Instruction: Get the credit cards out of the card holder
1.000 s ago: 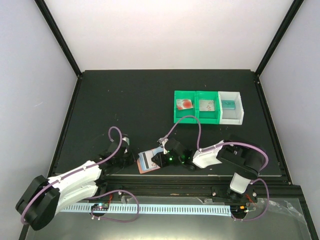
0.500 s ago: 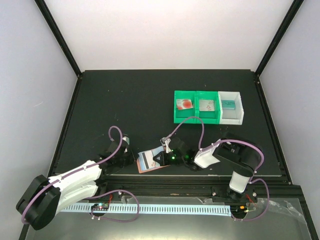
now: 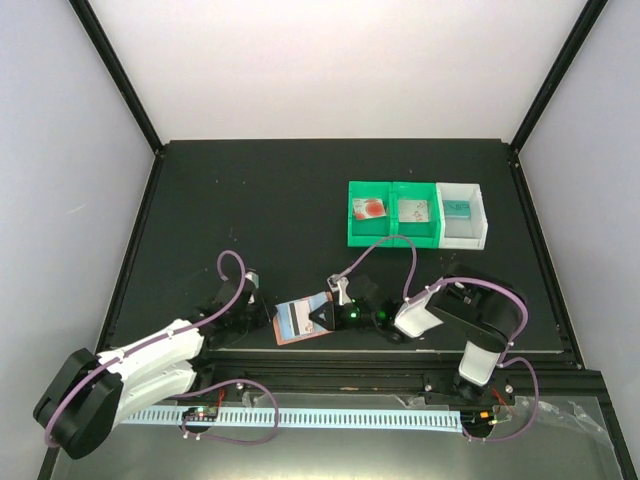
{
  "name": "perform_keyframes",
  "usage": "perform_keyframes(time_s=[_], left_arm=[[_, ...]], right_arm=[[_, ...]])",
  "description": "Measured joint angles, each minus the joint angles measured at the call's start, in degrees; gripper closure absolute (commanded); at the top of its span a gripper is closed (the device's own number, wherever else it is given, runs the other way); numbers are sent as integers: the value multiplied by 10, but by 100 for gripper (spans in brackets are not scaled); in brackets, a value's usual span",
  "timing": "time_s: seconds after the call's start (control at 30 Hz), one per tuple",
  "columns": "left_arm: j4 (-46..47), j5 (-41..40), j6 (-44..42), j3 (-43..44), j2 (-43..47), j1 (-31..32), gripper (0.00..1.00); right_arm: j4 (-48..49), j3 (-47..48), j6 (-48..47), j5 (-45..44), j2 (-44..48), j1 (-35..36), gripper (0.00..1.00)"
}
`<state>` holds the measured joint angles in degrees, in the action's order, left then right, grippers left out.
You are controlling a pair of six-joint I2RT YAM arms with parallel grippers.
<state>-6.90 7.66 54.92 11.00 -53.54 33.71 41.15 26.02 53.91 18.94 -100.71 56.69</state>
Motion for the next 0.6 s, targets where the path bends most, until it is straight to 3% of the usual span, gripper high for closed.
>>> perform_keyframes(time_s=[0.3,0.5,0.6], left_arm=[[0,0,-1,0,-2,0,99],[0,0,-1,0,-2,0,98],[0,0,-1,0,-2,0,99]], right_arm=[[12,16,3,12,-22,-2,81],[26,19,6,15,-36,-3,98],[24,19,9,16,-37,-6,99]])
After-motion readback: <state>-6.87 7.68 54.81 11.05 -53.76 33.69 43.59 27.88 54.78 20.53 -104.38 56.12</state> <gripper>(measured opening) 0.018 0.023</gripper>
